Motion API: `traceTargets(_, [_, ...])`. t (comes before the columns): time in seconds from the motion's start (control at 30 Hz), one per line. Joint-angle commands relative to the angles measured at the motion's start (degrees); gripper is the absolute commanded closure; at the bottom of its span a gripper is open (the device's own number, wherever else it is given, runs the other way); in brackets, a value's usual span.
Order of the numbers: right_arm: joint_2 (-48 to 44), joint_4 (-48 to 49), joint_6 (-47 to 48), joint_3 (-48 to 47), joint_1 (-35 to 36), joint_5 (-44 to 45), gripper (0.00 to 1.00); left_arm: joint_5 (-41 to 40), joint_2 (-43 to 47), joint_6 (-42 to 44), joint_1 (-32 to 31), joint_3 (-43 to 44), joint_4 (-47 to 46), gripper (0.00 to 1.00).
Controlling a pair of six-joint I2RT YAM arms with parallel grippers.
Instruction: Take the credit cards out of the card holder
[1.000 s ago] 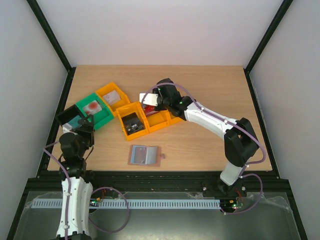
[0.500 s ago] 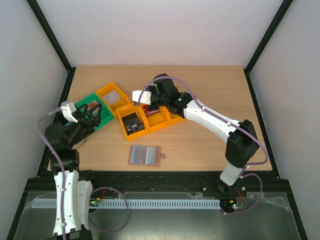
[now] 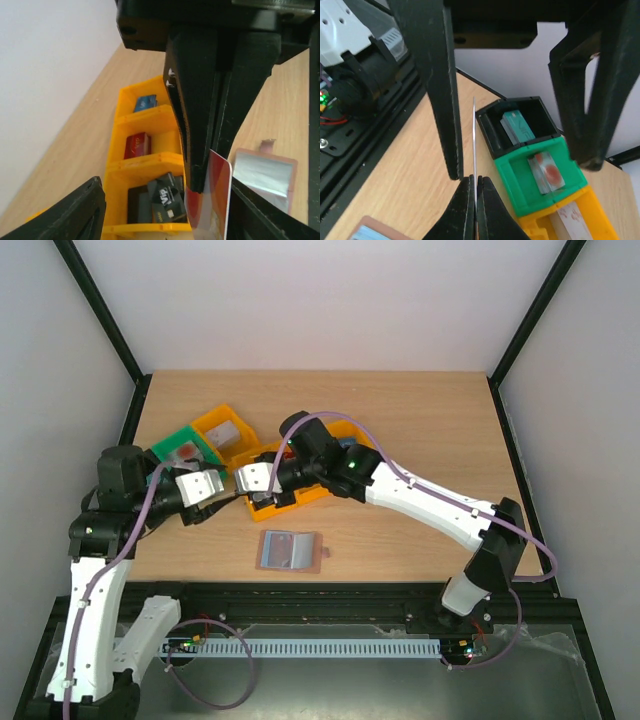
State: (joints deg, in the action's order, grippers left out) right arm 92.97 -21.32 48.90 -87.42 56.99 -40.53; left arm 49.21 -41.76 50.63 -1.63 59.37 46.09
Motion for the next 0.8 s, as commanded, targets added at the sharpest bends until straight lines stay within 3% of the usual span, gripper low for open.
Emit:
traceTargets(0.0, [-1.74, 1.26, -4.39, -2.08, 1.08, -1.54, 0.98, -1.70, 0.39, 8.99, -1.59, 2.71, 10.03, 0.41])
traceTargets(0.1, [-1.73, 1.62, -4.50, -2.23, 1.29, -0.74, 0.98, -1.64, 1.03, 10.17, -1.71, 2.10, 10.93, 0.61])
traceTargets(0.2, [-1.98, 1.29, -3.90, -2.10, 1.41, -0.43, 0.98, 0.05, 1.66, 7.00, -1.72, 1.97, 9.13, 0.94])
traceTargets(0.37, [-2.74, 2.50, -4.89, -1.59, 1.41, 1.59, 0.96, 4.46, 3.61, 0.86, -1.71, 1.08, 4.74, 0.98])
traceTargets(0.47, [-5.56, 10.20, -11.09, 3.39, -0.19, 2.32, 0.61, 6.61, 7.17, -11.94, -1.71, -1.19, -4.98, 0.98])
traceTargets(0.6, [-9.90, 25.13, -25.79, 12.14, -7.85, -9.97, 0.17, 11.25, 12.99, -32.48, -1.70, -6.92, -23.07, 0.98])
traceTargets(0.63, [-10.59, 30.11, -30.18, 14.06, -9.39, -12.67, 0.10, 12.65, 14.02, -38.90, -1.71, -8.83, -28.28, 0.98])
traceTargets(0.77, [-13.66, 41.44, -39.50, 20.28, -10.21, -20.21, 0.01, 11.89, 17.44, -67.97, -1.71, -18.25, -57.69, 0.98])
